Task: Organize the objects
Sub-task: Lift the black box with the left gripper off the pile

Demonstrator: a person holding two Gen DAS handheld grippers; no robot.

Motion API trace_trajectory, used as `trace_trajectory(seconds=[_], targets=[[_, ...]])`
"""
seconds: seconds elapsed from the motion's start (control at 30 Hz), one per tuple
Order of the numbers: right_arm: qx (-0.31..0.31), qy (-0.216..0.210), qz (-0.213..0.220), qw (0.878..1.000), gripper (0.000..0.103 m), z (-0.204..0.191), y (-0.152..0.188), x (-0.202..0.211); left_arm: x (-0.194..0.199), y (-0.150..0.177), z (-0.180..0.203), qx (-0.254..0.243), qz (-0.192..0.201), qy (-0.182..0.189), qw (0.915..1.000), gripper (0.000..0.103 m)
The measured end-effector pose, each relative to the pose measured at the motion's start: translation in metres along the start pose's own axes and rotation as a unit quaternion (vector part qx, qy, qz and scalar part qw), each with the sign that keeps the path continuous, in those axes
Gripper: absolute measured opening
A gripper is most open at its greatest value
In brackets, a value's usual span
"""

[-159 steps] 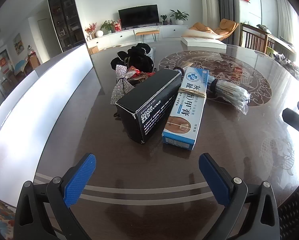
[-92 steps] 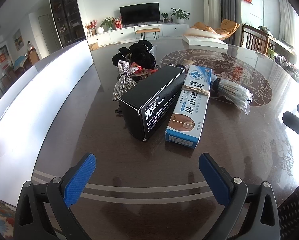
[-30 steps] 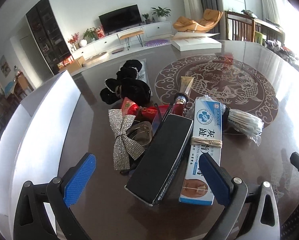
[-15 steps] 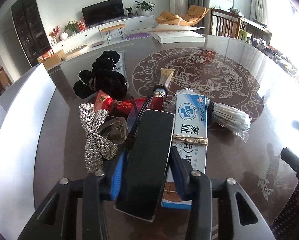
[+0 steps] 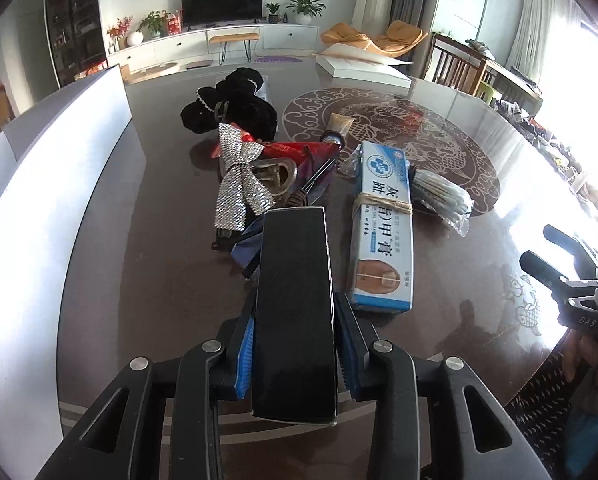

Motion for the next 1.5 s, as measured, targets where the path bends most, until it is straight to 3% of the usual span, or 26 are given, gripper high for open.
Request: trace_trajectory(seconds=[0.1, 0.17, 0.23, 0.47, 1.1, 1.5], targets=[[0.0, 0.001, 0.004, 1.0, 0.103, 0.0, 0.0, 0.002, -0.001, 0.001, -0.01, 0.002, -0.005, -0.012, 0.9999, 0.048], [-0.002, 0.002, 0.004, 1.0, 0.103, 0.001, -0.001, 0.002, 0.0, 0.001, -0.018, 0.002, 0.002, -0.027, 0.9996, 0.072], [-0.002, 0.002, 0.002, 1.0, 0.103, 0.002, 0.0, 0.001, 0.004, -0.001, -0.027, 0.008, 0.012, -0.035, 0.9993, 0.078], [0.007, 0.004, -0.003, 1.0, 0.103, -0.002, 0.003, -0.002, 0.005, -0.01, -0.05, 0.024, 0.014, -0.07, 0.9972, 0.078], [0.012, 0.003, -0.012, 1.0, 0.103, -0.005, 0.007, -0.009, -0.003, -0.005, -0.023, -0.037, 0.002, -0.079, 0.9962, 0.078], [0.016, 0.005, -0.023, 1.0, 0.103, -0.009, 0.013, -0.012, -0.029, 0.004, -0.022, -0.038, -0.023, -0.079, 0.9959, 0.079]])
Point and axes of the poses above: each gripper's, at about its wrist camera, not at the fingertips, and x roughly against the way its jaws point, z to its right, y to its underside, the point moved 4 cm from there along -x, roughly the way its jaws point, and after that the axes turned 3 degrees about x, right-handed, at the moved point
